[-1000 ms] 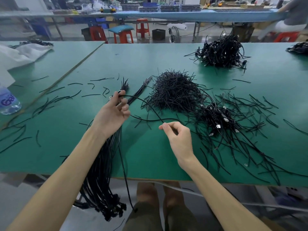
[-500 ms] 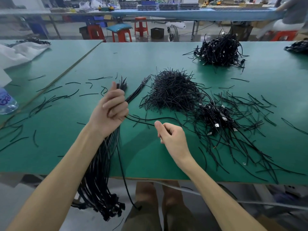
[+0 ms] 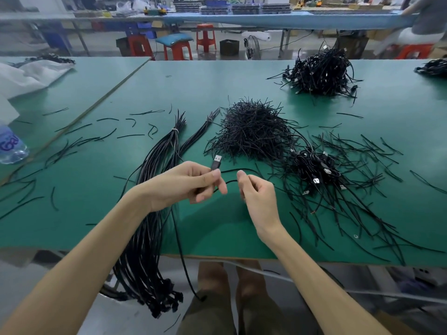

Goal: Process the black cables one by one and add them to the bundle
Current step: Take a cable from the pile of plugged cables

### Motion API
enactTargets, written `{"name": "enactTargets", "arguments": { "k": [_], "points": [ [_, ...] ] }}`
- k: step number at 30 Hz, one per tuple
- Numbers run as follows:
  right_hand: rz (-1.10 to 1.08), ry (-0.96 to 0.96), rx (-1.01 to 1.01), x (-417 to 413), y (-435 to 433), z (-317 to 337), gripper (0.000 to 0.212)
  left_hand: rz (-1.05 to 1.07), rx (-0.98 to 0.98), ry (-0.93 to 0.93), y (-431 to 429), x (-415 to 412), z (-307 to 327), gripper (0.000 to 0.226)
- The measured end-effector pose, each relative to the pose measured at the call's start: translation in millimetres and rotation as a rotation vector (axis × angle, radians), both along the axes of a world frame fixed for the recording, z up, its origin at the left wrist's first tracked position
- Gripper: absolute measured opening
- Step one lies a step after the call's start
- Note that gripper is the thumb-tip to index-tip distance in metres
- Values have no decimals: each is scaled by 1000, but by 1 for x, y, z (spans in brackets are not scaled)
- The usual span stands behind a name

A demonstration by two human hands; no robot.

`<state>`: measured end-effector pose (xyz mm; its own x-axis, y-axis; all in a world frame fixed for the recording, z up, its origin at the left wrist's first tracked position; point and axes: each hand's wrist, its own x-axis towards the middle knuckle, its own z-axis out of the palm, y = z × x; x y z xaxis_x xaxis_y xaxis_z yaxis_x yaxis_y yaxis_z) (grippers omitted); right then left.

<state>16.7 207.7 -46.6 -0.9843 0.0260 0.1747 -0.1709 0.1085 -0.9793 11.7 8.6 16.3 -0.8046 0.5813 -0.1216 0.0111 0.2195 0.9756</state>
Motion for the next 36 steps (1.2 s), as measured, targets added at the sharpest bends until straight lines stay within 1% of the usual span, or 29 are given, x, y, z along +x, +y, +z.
{"name": "enactTargets", "arguments": {
  "k": [2, 3, 7, 9, 11, 13, 15, 17, 20, 23, 24, 25, 27, 29, 30, 33, 36],
  "points": [
    [16, -4, -6, 0, 0, 0, 54, -5, 102, -27, 1, 0, -1, 48],
    [21, -3, -8, 0, 0, 0, 54, -20, 182, -50, 1, 1, -1, 46],
    [16, 6, -26, -1, -1, -1, 55, -123, 674, -167, 1, 1, 5, 27],
    [20, 10, -21, 0, 0, -1, 57, -167, 857, -189, -1, -2, 10, 23],
    [30, 5, -55, 1, 0, 0, 57, -197, 979, -228, -5, -5, 17, 22],
    [26, -5, -88, 2, 1, 1, 58, -198, 992, -224, -11, -6, 22, 23],
    [3, -25, -121, 2, 2, 1, 60, -157, 902, -155, -16, -7, 21, 22],
    [-33, -56, -159, 2, 4, 2, 59, -107, 734, -74, -20, -5, 15, 21],
    [-70, -78, -184, 2, 6, 2, 56, -93, 373, 32, -23, 1, 7, 25],
    [-61, -66, -183, 2, 4, 1, 56, -281, -86, 160, -14, 4, 7, 29],
    [-54, -63, -183, 1, 4, 1, 56, -310, -223, 202, -8, 5, 7, 28],
    [-50, -62, -180, 1, 4, 0, 55, -284, -344, 239, 0, 5, 5, 26],
    [-48, -56, -174, 0, 5, -1, 54, -124, -539, 316, 14, 4, 2, 25],
    [-45, -48, -172, 0, 5, -1, 53, 41, -649, 385, 23, -1, -6, 24],
    [-43, -40, -172, 0, 5, 0, 52, 91, -676, 405, 28, -3, -10, 22],
    [-61, -12, -190, 1, 5, 0, 49, 157, -648, 464, 39, -3, -16, 12],
    [-74, 4, -226, 0, 5, -1, 45, 166, -610, 488, 48, -2, -23, 17]
  ]
}}
